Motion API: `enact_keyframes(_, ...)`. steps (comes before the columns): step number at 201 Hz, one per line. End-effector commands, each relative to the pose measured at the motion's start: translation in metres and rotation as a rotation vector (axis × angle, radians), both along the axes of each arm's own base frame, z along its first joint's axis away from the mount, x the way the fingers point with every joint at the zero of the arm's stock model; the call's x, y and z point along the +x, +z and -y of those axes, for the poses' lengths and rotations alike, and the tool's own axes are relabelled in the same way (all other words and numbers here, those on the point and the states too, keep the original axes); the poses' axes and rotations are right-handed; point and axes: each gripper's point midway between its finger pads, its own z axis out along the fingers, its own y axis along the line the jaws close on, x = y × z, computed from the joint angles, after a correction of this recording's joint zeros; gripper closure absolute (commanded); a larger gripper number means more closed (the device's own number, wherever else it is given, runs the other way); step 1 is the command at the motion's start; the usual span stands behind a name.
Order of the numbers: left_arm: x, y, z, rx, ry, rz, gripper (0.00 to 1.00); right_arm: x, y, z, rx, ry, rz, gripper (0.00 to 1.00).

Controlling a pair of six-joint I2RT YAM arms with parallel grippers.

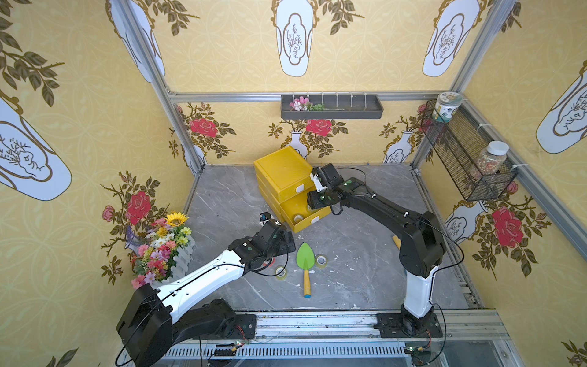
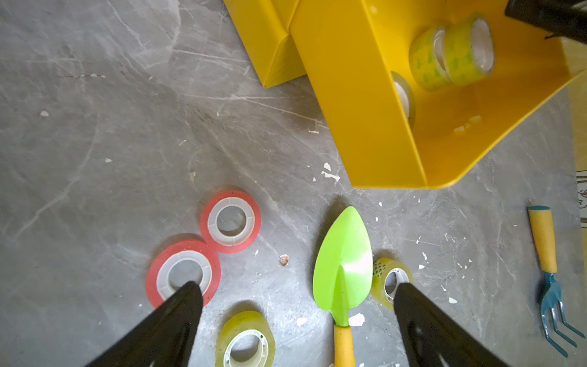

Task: Place the transparent tape into the drawer according to color
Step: Place the tape in the drawer, then pick up the tape at the center of the board.

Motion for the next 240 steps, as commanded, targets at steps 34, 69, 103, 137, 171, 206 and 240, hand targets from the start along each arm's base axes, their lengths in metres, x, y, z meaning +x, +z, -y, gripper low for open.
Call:
enact_keyframes(34, -0.005, -0.006, -0.001, -0.018, 0.019, -0.031, 0.00, -0.006, 0.034, 0.003, 0.052, -0.012, 0.064, 0.27)
enact_keyframes(69, -0.015, -0.013, 0.001, -0.045, 0.006, -0.074, 0.00, -0.025, 0.043, 0.009, 0.094, -0.023, 0.072, 0.27)
enact_keyframes(103, -0.036, -0.028, 0.008, -0.051, -0.025, -0.129, 0.03, -0.049, 0.034, 0.018, 0.109, -0.039, 0.064, 0.27)
enact_keyframes(137, -0.059, -0.048, 0.012, 0.004, -0.052, -0.203, 0.06, -0.064, 0.021, 0.029, 0.114, -0.070, 0.045, 0.27)
enact_keyframes(171, -0.070, -0.072, 0.001, 0.060, -0.027, -0.267, 0.14, -0.074, 0.009, 0.035, 0.114, -0.086, 0.027, 0.27)
enact_keyframes(206, -0.069, -0.086, 0.000, 0.111, -0.028, -0.294, 0.22, -0.076, 0.007, 0.038, 0.112, -0.094, 0.027, 0.27)
enact_keyframes(240, -0.070, -0.101, -0.001, 0.159, -0.044, -0.324, 0.26, -0.076, 0.011, 0.039, 0.113, -0.094, 0.036, 0.27)
